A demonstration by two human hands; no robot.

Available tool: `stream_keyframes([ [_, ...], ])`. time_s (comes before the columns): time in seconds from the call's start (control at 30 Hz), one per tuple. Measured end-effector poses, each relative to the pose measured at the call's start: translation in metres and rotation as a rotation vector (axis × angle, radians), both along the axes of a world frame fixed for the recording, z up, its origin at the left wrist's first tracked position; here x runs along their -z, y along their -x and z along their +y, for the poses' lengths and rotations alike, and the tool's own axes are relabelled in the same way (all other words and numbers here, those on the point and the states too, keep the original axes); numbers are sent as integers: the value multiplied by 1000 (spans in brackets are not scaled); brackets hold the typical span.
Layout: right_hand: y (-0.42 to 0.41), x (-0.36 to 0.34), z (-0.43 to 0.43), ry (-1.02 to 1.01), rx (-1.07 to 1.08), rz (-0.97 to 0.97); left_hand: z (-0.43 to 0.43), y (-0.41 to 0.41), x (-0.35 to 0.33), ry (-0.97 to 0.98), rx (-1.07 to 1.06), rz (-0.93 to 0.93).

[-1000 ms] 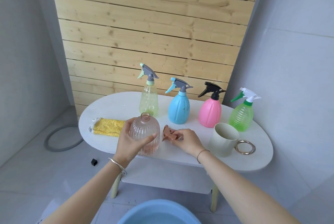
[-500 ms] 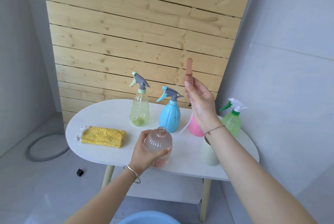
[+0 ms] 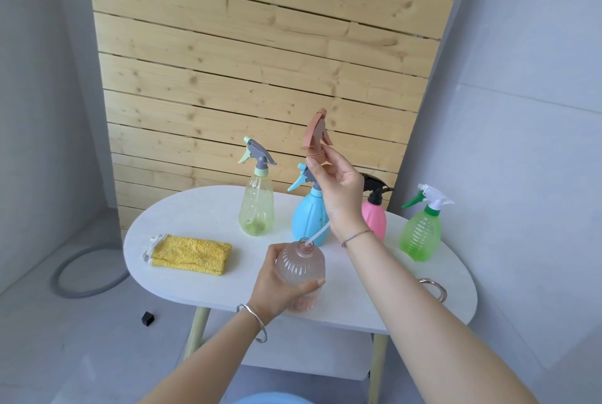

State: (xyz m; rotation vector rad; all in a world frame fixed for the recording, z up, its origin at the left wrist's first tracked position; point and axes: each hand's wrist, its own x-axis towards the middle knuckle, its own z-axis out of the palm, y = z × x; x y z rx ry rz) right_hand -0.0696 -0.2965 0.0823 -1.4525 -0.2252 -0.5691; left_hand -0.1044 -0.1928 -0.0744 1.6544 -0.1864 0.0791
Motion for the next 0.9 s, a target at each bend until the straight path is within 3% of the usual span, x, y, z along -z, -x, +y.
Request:
stream_keyframes([
  [0.13,0,9,8,35,-47,9,-1,1,0,9,-4,17],
  [0.27,3,1,12,-109,-172,49,-1,2,-1,7,-6,15],
  [0.43,10,15,-2,-178,-342,251,-1,1,1,14,-1,7],
  [0.53,17,30,-21,-67,-403,335,-2,2,0,16,-7,17],
  [0.67,29,54,-35,257,-381,371,-1,2,-1,22,-1,11],
  [0.9,29,69,-45,367,-401,394,-1,3,-1,3,-3,8],
])
